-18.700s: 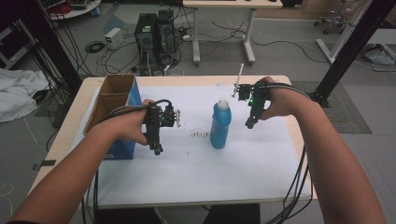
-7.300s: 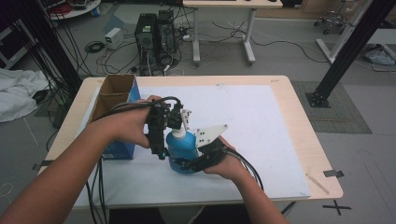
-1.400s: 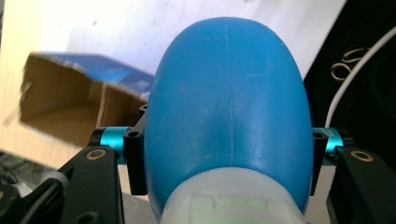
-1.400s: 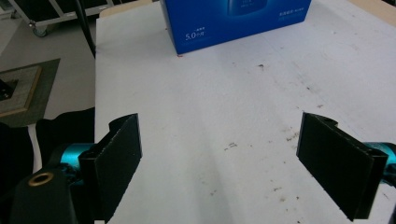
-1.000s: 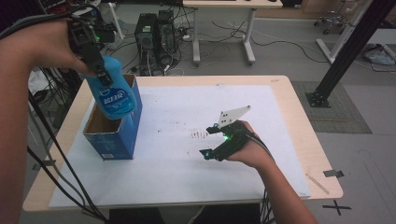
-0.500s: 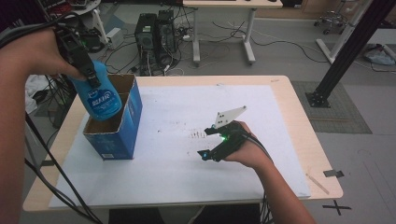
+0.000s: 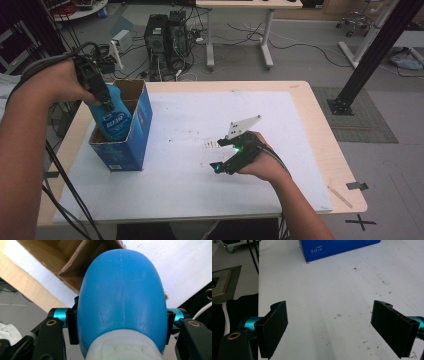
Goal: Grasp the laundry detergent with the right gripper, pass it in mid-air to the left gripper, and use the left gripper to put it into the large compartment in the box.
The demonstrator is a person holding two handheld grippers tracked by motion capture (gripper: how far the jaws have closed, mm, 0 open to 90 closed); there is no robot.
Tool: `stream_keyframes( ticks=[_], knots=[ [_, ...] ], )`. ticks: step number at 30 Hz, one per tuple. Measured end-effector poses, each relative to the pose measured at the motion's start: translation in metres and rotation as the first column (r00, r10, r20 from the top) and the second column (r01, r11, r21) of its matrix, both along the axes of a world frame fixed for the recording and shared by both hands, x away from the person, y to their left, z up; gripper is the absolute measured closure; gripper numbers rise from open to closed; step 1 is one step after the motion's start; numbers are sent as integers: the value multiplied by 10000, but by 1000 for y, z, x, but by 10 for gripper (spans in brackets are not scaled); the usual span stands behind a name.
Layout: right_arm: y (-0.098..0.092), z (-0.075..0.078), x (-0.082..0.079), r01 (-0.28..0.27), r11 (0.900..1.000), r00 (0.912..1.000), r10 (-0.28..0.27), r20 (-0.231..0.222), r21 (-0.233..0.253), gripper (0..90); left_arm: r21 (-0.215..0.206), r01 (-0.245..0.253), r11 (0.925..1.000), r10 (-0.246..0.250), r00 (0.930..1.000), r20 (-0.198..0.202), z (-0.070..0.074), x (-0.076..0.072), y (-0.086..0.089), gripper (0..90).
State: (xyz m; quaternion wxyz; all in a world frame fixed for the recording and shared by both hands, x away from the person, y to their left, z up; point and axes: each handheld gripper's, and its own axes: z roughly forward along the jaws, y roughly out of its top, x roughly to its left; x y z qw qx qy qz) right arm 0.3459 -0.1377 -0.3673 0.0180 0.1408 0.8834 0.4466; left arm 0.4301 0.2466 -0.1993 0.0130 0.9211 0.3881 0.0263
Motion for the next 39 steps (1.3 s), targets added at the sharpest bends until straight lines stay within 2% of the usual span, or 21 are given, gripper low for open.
stream_keyframes(
  ticks=[3,4,5,11,18,22,30,39],
  knots=[
    [1,0,-1,20,10000,10000,-20,-20,-3,133,93,104,9999,-104,9999,-41,-13,1,1,384],
    [1,0,-1,20,10000,10000,-20,-20,-3,133,93,104,9999,-104,9999,-41,-13,1,1,384],
    [1,0,-1,30,10000,10000,-30,-31,-2,133,82,238,9997,-238,9997,-31,-23,1,1,384],
    [3,-1,-1,22,10000,10000,-22,-19,-21,133,178,764,9969,-764,9971,0,-46,1,-1,384],
    [5,-1,-3,-11,10000,10000,11,-30,-56,133,183,787,9967,-783,9966,-248,-71,3,-4,384],
    [6,-1,-4,-40,9999,10000,40,-48,-97,133,222,980,9949,-974,9949,-273,-83,2,-4,384],
    [8,-3,-5,-52,9999,10000,52,-17,-163,133,272,1286,9913,-1277,9914,-295,-97,1,-3,384],
    [12,-5,-5,-55,9997,10000,54,-25,-235,134,83,1331,9911,-1330,9910,-134,-99,1,-3,383]
  ],
)
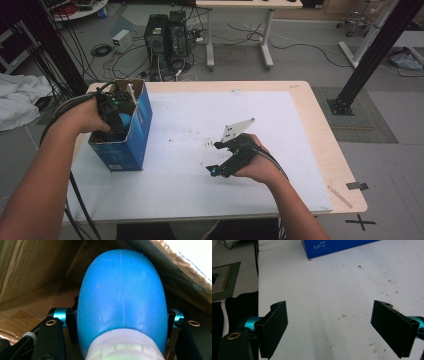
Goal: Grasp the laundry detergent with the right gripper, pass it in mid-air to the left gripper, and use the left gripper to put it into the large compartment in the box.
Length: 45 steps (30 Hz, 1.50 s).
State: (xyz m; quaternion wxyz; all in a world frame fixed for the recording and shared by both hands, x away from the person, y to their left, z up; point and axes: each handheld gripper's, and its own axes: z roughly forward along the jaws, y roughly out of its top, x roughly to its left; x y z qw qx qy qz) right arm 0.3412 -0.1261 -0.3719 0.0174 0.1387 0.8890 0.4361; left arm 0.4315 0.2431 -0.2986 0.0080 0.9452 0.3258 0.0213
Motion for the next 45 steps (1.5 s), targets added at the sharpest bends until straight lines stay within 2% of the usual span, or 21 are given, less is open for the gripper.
stream_keyframes(
  ticks=[17,19,23,29,36,45],
  knots=[
    [0,-1,1,27,10000,10000,-27,-13,-50,133,-205,8,9998,-10,9999,-110,0,1,2,373],
    [0,-1,1,61,10000,10000,-61,8,-47,134,-72,50,10000,-50,10000,20,1,1,3,323],
    [-1,-1,1,117,9999,9999,-117,83,44,134,-49,80,10000,-80,9999,109,2,1,4,313],
    [0,-1,2,73,10000,10000,-73,43,50,133,-80,110,9999,-111,9999,-63,3,0,3,313],
    [-1,-1,2,73,9999,10000,-73,62,77,133,-178,248,9995,-248,9997,54,14,-2,1,313],
    [-4,1,2,99,9998,9999,-100,47,185,134,-176,269,9995,-270,9996,-41,28,-5,0,291]
  ],
)
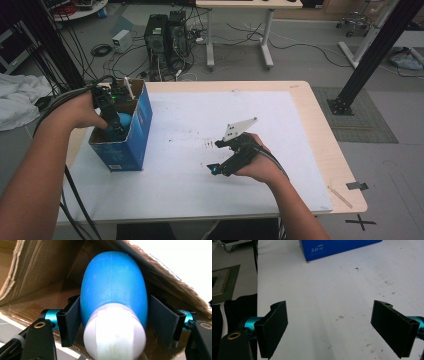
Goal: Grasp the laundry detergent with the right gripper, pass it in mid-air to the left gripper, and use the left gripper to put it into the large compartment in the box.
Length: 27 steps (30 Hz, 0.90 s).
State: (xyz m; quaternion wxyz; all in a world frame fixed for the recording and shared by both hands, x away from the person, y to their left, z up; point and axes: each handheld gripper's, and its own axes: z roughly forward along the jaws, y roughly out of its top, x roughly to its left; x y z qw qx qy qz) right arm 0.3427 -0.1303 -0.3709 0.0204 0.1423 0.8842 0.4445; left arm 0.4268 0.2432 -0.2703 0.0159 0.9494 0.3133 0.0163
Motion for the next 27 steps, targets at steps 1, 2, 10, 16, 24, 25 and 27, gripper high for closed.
stream_keyframes(
  ticks=[1,2,10,16,24,25,27],
  knots=[
    [0,0,0,18,10000,10000,-18,10,17,133,3,-59,10000,59,10000,42,1,-1,0,277],
    [-1,0,0,3,10000,10000,-3,27,20,133,33,-4,10000,4,10000,8,3,0,0,270],
    [-3,4,0,-5,10000,10000,4,28,62,133,27,4,10000,-5,9999,108,17,-4,0,269],
    [-6,10,0,-3,10000,10000,3,86,8,134,45,19,10000,-20,9998,218,30,-8,-2,245],
    [-10,18,0,-25,9999,9999,26,112,-129,133,-119,367,9993,-365,9993,121,38,-14,-6,220],
    [-10,18,0,-25,9999,9999,26,112,-129,134,-137,442,9989,-440,9989,161,45,-17,-8,220],
    [-11,24,1,-25,9994,9999,30,157,-355,133,-115,524,9986,-520,9981,341,50,-19,-10,196]
  ],
)
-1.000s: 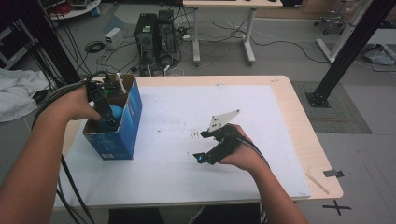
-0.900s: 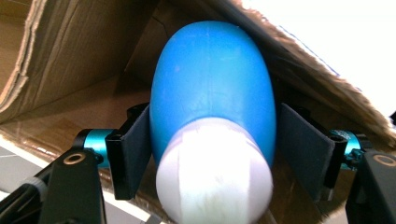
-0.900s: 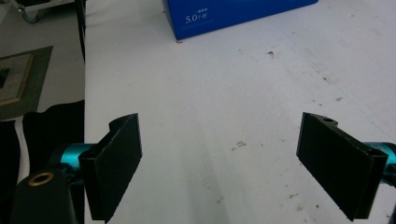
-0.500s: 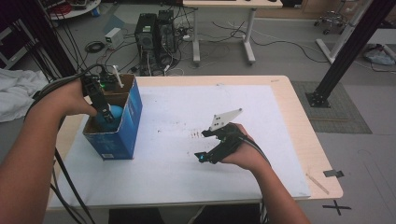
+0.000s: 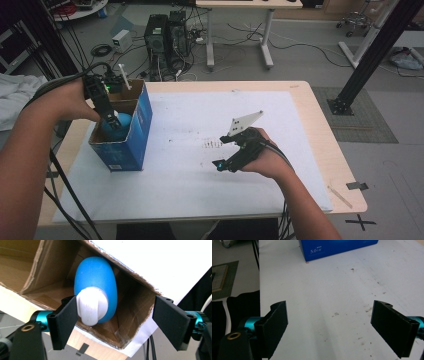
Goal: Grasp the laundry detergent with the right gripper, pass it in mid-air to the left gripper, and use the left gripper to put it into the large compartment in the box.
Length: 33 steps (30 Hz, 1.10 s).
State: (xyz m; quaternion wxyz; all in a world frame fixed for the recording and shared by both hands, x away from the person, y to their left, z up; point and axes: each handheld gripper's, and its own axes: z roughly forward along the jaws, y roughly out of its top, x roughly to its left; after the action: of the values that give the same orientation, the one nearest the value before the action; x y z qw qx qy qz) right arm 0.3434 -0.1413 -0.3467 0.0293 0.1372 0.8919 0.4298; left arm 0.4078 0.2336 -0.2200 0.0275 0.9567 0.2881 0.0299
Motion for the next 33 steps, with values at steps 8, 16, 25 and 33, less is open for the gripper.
stream_keyframes(
  ticks=[8,16,25,33],
  knots=[
    [-2,18,1,-28,9997,9998,33,189,-261,134,135,214,9997,-218,9993,299,22,-4,-6,164],
    [-6,35,2,-45,9977,9994,68,343,-683,133,-117,791,9968,-789,9967,189,34,-8,-17,119],
    [-9,51,4,15,9927,9990,39,441,-1210,133,-429,2029,9783,-2038,9789,-166,28,-14,-40,80],
    [-9,50,16,-23,9750,10000,26,11,-2223,134,-359,2967,9543,-2980,9539,-363,12,-15,-74,63]
  ],
)
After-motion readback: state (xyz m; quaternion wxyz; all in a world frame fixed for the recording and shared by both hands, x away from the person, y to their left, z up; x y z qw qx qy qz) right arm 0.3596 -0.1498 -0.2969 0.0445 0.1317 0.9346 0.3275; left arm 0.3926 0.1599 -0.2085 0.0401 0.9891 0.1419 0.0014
